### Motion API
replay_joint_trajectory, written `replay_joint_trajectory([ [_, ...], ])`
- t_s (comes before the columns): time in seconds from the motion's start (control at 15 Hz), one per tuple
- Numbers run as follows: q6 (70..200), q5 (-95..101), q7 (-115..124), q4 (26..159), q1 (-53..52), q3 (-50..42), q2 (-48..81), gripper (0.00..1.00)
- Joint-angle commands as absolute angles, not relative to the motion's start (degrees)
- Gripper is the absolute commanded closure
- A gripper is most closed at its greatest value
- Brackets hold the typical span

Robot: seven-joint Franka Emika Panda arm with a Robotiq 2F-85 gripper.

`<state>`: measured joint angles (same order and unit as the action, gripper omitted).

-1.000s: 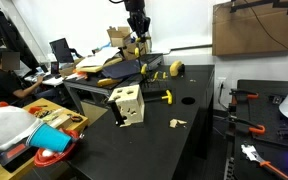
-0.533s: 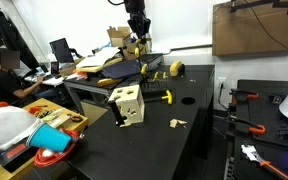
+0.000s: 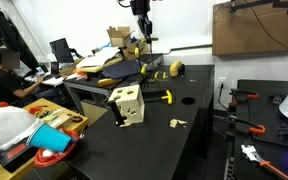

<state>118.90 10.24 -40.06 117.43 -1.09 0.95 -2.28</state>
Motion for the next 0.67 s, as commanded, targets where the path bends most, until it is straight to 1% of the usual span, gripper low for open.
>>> replay_joint_trajectory([
  [0.0,114.1,10.4,-32.6,113.8,0.4,-0.6,0.4,0.96],
  [0.27,111.1,6.1,-30.3,110.1,1.8,-1.8,3.8,0.96],
  [0.6,111.3,6.5,-24.0,105.3,2.5,-1.8,7.0,0.96],
])
